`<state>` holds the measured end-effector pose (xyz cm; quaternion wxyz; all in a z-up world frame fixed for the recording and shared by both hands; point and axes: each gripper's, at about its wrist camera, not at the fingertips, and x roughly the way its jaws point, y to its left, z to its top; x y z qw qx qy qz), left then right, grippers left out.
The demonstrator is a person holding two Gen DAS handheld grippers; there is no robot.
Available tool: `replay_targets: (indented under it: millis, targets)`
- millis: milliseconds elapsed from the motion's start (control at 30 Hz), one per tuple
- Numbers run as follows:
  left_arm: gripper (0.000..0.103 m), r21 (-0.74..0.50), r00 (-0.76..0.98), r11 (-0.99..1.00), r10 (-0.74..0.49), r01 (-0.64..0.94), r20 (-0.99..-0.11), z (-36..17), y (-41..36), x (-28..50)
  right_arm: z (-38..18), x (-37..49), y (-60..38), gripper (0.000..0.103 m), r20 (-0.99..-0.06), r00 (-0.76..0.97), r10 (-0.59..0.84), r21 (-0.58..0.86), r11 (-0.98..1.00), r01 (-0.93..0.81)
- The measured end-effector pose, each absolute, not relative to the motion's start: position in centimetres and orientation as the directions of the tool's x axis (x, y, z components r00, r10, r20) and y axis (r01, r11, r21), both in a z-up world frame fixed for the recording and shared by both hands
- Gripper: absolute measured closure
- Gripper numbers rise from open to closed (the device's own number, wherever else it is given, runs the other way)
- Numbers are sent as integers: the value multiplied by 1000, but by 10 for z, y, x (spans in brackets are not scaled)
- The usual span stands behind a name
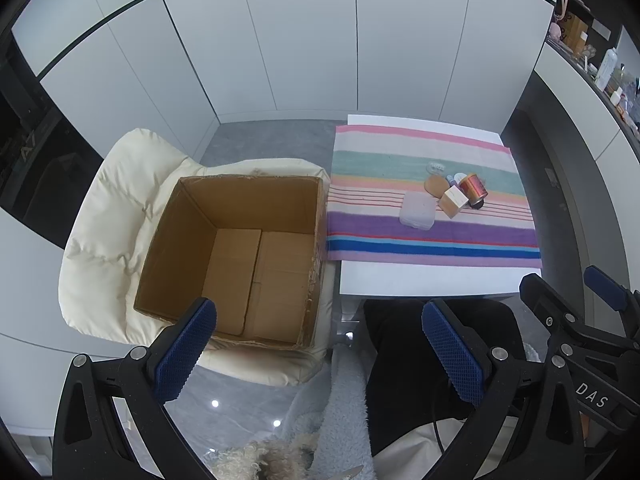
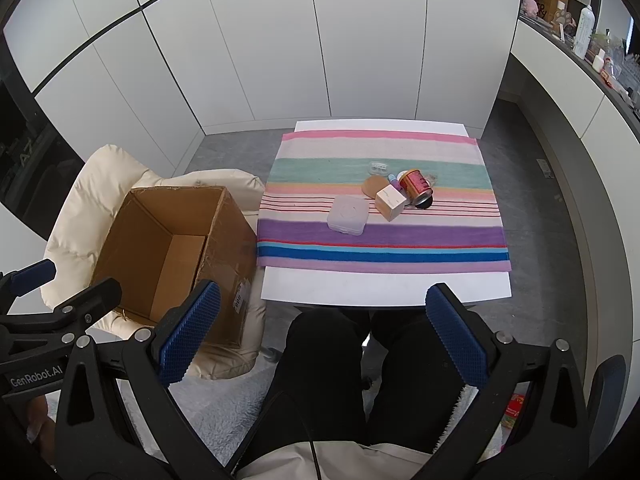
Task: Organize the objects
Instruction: 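Move both tools toward the objects on the striped cloth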
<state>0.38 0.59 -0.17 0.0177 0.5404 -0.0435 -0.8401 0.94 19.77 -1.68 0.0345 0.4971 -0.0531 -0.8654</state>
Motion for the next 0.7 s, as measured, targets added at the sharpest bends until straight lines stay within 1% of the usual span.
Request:
replay_targets:
  millis: [700]
  targets:
    - [0,100,-417,-995,-87,-10,-905,-2,11,-1,-24,11,199,0,-858,-501,-112,123,-992,10]
